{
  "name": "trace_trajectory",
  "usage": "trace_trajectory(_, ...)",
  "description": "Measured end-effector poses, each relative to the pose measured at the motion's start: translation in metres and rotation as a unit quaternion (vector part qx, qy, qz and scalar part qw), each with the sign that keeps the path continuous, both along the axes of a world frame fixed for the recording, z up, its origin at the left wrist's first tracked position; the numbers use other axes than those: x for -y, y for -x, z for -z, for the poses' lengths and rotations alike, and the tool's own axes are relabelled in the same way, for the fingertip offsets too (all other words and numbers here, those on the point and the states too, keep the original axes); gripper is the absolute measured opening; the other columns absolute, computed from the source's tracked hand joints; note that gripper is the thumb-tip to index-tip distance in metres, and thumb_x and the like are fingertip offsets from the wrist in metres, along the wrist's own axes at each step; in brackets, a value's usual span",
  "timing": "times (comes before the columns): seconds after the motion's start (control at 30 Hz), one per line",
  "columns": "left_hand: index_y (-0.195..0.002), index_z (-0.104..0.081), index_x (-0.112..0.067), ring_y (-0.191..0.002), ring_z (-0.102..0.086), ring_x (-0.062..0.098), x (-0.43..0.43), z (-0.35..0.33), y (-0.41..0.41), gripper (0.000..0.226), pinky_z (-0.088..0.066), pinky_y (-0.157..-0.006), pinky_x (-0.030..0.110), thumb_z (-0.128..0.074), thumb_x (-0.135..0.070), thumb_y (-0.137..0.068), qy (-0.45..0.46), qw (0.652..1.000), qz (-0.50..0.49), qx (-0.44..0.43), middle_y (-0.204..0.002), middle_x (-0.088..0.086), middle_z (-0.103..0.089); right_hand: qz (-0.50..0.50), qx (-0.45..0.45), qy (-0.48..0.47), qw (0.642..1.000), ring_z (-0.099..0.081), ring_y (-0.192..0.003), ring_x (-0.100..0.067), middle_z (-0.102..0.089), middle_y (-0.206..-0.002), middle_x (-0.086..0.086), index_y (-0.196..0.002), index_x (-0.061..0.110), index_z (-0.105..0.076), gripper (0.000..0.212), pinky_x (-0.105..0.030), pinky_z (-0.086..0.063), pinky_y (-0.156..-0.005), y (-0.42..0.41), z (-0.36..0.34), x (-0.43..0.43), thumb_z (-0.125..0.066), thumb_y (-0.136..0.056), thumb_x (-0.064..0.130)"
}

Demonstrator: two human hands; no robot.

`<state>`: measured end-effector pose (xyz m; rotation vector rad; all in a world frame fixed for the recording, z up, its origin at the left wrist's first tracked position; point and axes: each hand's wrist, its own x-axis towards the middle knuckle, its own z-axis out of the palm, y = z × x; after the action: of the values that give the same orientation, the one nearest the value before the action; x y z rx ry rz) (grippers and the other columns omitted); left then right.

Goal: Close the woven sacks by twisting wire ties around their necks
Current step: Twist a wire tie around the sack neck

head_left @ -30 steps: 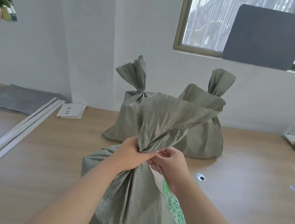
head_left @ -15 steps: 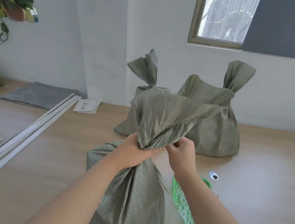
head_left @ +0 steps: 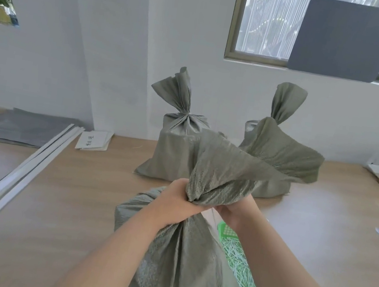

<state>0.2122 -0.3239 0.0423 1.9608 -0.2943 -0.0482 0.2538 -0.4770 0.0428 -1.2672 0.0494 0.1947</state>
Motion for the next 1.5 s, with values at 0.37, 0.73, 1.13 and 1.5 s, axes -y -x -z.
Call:
trace_trajectory(0.37, -0.085, -0.073, -0.009, -0.074, -0.069, 0.018, -0.004, 0.009, -0.008, 0.058, -0.058, -0.078, 0.044, -0.070, -0.064, -0.068, -0.080, 0.995, -0.047, 0.035, -0.084, 0.014, -0.075, -0.109, -0.044, 0.200, 0.973, -0.051, -0.061, -0.019, -0.063, -0.076, -0.009, -0.094, 0.003, -0.068, 0.019, -0.027, -0.038, -0.054, 0.043, 0.011, 0.026, -0.054, -0.096, 0.016)
trace_trajectory(0.73, -0.092, -0.073, -0.023, -0.110, -0.025, 0.011, 0.008, 0.017, -0.008, 0.038, -0.026, -0.099, 0.025, -0.071, -0.059, -0.080, -0.218, 0.947, -0.170, 0.162, -0.113, -0.004, -0.032, -0.001, 0.108, 0.336, 0.936, -0.038, -0.045, -0.010, -0.055, -0.054, 0.005, -0.068, 0.014, -0.070, 0.024, -0.023, -0.033, -0.049, 0.040, 0.020, 0.022, -0.070, -0.090, 0.022)
trace_trajectory(1.13, -0.082, -0.073, -0.027, -0.124, -0.042, 0.024, 0.010, 0.017, 0.004, 0.018, -0.039, -0.100, 0.048, -0.069, -0.044, -0.081, -0.296, 0.879, -0.216, 0.303, -0.111, -0.004, -0.063, 0.071, 0.176, 0.401, 0.896, -0.064, -0.080, -0.017, -0.071, -0.084, 0.001, -0.088, 0.008, -0.067, 0.007, -0.029, -0.047, -0.064, 0.036, 0.023, 0.002, -0.070, -0.083, 0.011)
trace_trajectory(1.5, -0.073, -0.053, -0.014, -0.082, -0.056, 0.023, 0.013, 0.002, 0.017, 0.030, -0.042, -0.060, 0.030, -0.057, -0.037, -0.092, -0.326, 0.909, -0.146, 0.214, -0.074, -0.005, -0.043, -0.004, 0.180, 0.260, 0.949, -0.056, -0.063, 0.007, -0.069, -0.070, 0.018, -0.078, 0.023, -0.072, 0.031, -0.013, -0.043, -0.060, 0.057, 0.030, 0.002, -0.058, -0.088, -0.004)
